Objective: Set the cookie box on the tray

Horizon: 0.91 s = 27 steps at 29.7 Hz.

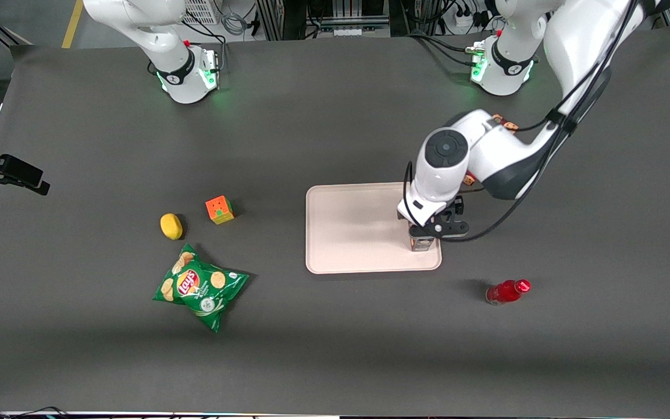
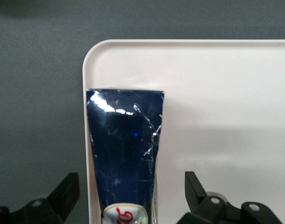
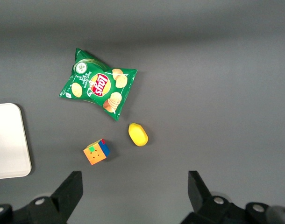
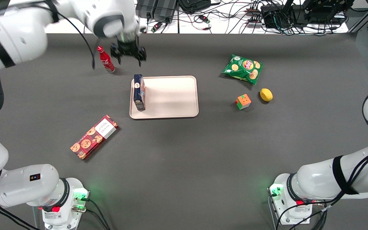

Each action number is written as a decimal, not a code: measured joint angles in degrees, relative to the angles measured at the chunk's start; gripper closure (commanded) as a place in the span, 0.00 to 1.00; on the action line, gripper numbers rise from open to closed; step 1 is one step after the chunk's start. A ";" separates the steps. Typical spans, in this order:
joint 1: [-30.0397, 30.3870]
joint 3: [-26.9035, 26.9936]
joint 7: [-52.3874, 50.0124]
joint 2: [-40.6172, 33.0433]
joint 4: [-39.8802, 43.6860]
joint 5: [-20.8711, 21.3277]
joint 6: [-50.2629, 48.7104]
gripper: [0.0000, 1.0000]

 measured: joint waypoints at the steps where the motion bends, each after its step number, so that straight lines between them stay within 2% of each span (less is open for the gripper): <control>1: 0.22 0.11 2.22 -0.52 1.77 -0.74 -1.96 0.00; 4: 1.02 0.90 8.06 -1.83 6.71 -1.73 -7.36 0.00; 5: 1.70 2.83 12.59 -3.35 11.16 -2.29 -11.52 0.00; 9: 1.36 7.02 17.48 -5.66 12.33 -3.09 -12.34 0.00; 14: 0.60 17.78 23.09 -10.64 12.36 -11.41 -12.35 0.00; 18: -0.82 26.17 25.41 -14.65 10.84 -16.35 -12.00 0.00; 27: -3.36 34.51 28.59 -23.65 -0.98 -18.83 -5.15 0.00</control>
